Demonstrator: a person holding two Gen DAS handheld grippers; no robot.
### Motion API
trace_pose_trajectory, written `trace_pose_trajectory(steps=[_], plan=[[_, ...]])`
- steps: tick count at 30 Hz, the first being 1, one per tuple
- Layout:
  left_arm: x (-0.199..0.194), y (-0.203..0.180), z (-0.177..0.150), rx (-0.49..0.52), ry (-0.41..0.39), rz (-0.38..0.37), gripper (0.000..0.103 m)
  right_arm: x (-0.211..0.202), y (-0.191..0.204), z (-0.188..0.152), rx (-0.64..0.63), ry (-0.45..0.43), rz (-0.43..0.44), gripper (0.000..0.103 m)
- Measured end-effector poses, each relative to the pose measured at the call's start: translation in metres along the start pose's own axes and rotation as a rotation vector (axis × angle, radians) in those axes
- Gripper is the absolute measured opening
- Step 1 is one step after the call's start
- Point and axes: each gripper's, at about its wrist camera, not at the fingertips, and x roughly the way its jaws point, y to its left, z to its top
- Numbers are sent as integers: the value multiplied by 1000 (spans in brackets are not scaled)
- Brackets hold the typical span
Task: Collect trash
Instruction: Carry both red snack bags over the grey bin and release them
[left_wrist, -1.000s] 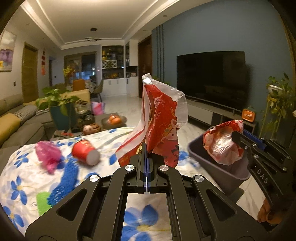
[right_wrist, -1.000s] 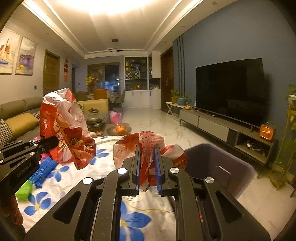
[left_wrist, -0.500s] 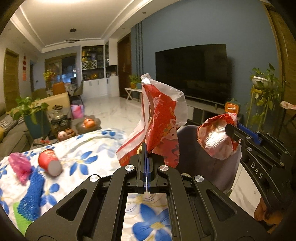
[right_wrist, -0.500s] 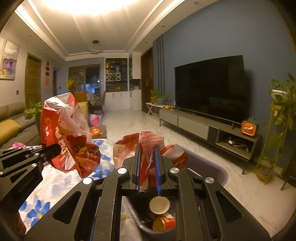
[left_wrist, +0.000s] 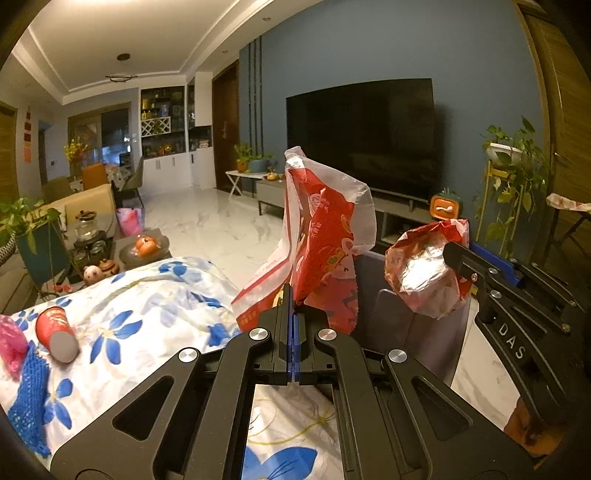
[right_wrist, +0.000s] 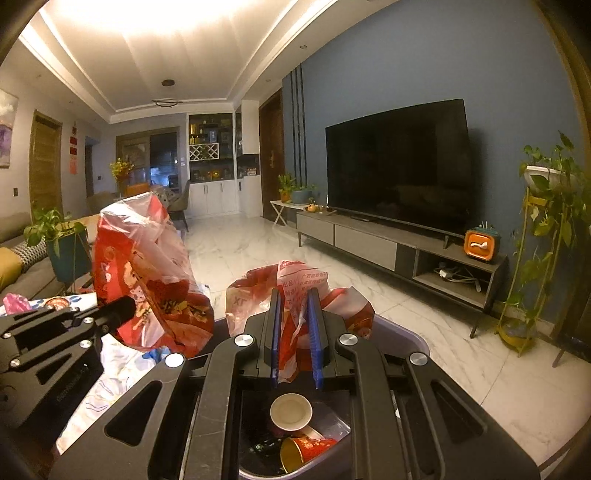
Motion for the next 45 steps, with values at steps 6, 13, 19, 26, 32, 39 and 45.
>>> trace_pose_trajectory(steps=[6,13,19,26,32,39,45], plan=[[17,0,-2,-10,20,-34,0,4,-1,4,5,3,-10,15],[32,-8,-4,-4,29,-66,0,4,3,5,15,4,-19,15],[42,-8,-6,-16,41,-83,0,8,4,6,19,8,-26,16],[51,-11,-9,-16,57,-89,0,11,4,7,25,11,-27,18],[54,-13,-9,-18,53,-102,0,12,4,7,26,9,-17,22],[62,-8,-10,-37,80,-120,10,14,-2,6,48,-6,-15,38],[60,1,-11,-67,71,-100,44,10,-9,7,69,-15,-28,38]])
